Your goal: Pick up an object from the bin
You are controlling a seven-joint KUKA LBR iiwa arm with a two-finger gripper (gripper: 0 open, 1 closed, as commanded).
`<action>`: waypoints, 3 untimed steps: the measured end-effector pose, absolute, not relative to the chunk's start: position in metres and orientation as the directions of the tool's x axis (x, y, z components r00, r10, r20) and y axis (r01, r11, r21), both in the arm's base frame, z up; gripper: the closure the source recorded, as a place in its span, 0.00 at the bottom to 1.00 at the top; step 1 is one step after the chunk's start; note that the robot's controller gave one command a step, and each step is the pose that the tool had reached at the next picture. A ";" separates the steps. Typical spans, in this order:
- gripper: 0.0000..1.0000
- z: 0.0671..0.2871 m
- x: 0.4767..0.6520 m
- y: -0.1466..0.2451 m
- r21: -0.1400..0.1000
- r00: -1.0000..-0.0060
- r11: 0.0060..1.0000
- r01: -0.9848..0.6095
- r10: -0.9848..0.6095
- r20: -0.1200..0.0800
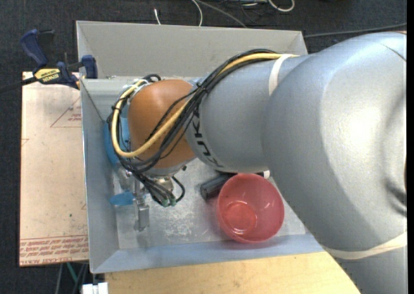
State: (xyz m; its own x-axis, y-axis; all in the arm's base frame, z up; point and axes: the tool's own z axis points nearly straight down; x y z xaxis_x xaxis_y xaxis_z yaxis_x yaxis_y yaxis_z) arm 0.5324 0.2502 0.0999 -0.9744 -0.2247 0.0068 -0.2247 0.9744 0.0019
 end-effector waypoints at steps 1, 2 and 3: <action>0.00 0.071 0.550 0.252 -0.006 -0.813 0.813 -0.582 -0.582 -0.020; 1.00 0.071 0.542 0.256 0.007 -0.987 0.987 -0.163 -0.163 0.000; 1.00 0.072 0.542 0.256 0.007 -0.987 0.987 -0.161 -0.161 0.001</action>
Offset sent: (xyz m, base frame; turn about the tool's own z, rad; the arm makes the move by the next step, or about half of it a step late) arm 0.0092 0.0023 -0.0299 0.0680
